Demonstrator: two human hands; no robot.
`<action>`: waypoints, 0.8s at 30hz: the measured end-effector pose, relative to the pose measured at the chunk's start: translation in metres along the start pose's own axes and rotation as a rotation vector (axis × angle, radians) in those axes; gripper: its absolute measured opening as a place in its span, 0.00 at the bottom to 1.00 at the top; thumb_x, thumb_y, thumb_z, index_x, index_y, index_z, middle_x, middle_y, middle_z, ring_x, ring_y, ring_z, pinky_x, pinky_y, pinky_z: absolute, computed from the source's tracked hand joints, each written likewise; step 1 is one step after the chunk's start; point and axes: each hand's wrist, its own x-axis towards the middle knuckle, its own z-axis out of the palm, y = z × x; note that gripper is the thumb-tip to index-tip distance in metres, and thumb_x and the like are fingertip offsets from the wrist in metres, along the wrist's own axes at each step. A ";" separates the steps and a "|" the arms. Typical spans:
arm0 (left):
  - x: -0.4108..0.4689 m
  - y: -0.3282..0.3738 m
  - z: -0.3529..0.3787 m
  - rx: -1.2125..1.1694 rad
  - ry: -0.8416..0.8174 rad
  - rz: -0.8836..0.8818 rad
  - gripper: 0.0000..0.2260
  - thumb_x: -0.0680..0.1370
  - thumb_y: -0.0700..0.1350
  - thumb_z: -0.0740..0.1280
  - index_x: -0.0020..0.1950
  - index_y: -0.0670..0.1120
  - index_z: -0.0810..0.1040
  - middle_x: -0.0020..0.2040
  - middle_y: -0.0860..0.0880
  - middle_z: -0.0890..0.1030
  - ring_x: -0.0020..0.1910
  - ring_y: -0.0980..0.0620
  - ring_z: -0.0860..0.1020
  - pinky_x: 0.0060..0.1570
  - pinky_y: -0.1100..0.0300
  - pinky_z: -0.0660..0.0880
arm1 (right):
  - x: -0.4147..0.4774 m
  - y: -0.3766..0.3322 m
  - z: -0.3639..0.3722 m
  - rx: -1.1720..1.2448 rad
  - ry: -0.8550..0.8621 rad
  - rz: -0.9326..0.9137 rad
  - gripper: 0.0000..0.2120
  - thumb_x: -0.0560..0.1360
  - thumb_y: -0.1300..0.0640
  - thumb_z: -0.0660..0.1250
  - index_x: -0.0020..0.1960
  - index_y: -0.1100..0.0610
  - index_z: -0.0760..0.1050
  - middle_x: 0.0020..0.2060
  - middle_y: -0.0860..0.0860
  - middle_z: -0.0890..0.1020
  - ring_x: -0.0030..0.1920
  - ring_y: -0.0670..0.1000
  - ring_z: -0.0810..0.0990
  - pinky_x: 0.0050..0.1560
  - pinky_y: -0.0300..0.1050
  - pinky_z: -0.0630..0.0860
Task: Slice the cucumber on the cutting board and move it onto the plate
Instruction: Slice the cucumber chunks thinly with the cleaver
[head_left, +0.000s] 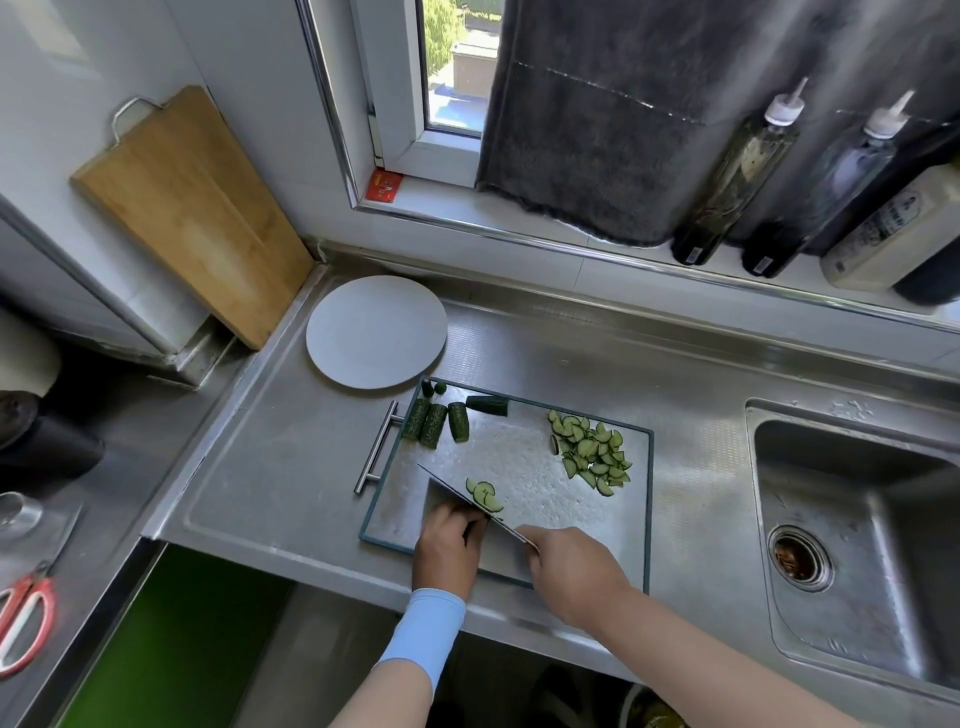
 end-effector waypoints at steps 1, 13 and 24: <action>0.000 -0.001 0.001 0.001 -0.002 0.001 0.08 0.68 0.35 0.76 0.43 0.44 0.84 0.43 0.46 0.80 0.42 0.46 0.79 0.44 0.59 0.76 | 0.003 -0.002 0.000 -0.007 -0.005 0.004 0.11 0.81 0.57 0.54 0.50 0.46 0.73 0.36 0.47 0.74 0.39 0.54 0.71 0.38 0.45 0.65; 0.002 0.000 -0.004 0.001 -0.020 0.014 0.08 0.67 0.37 0.78 0.43 0.46 0.84 0.45 0.48 0.81 0.43 0.47 0.80 0.43 0.62 0.75 | 0.010 -0.010 0.002 -0.043 -0.003 -0.011 0.11 0.80 0.55 0.55 0.56 0.48 0.74 0.43 0.53 0.81 0.40 0.57 0.73 0.39 0.48 0.70; 0.003 -0.003 -0.008 0.027 -0.043 0.053 0.07 0.69 0.37 0.75 0.44 0.46 0.84 0.46 0.48 0.82 0.44 0.50 0.79 0.51 0.67 0.72 | -0.021 0.012 -0.004 -0.003 0.027 -0.024 0.12 0.82 0.52 0.54 0.61 0.49 0.74 0.43 0.51 0.83 0.44 0.56 0.80 0.47 0.51 0.78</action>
